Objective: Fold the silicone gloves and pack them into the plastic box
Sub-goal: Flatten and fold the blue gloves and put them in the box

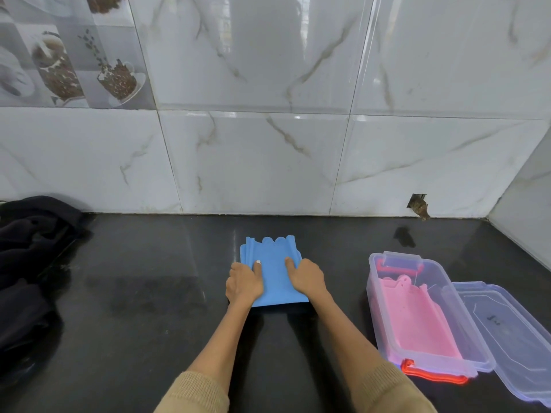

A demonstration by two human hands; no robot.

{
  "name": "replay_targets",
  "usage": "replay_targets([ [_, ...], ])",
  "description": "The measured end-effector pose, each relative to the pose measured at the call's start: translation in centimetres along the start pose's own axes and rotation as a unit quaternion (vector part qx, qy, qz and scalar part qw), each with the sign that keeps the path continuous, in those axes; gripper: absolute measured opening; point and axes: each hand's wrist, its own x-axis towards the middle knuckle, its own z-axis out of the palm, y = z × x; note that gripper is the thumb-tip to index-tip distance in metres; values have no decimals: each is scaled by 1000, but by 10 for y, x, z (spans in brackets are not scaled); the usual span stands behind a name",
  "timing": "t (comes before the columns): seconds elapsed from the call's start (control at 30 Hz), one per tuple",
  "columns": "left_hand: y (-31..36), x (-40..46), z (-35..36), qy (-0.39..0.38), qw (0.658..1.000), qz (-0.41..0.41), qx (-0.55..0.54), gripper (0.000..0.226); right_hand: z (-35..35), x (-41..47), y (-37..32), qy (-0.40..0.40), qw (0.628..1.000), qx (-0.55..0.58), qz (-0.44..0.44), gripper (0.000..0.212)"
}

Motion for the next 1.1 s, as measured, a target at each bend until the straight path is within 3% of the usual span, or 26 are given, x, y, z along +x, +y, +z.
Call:
replay_targets([
  [0.1,-4,-2,-7,-27,994,-17,-107,44,1,-3,0,-90,969,222,57,28],
  [0.23,-16,-9,-19,-62,969,-59,-232,47,9,-20,7,-108,938,306,124,38],
  [0.33,-25,-15,-24,-81,964,-82,-238,57,12,-32,3,-100,938,304,136,36],
  [0.5,-25,-24,-33,-95,960,-74,-255,45,8,-47,-6,-90,934,322,129,38],
  [0.67,15,-36,-38,-61,956,-3,-288,45,-35,-46,-16,-23,942,327,69,47],
  [0.83,82,-65,-18,-103,940,72,-318,48,-113,-51,2,87,950,299,18,36],
  [1.1,152,-144,61,-197,943,173,-207,50,-207,-104,92,193,956,208,69,38],
])
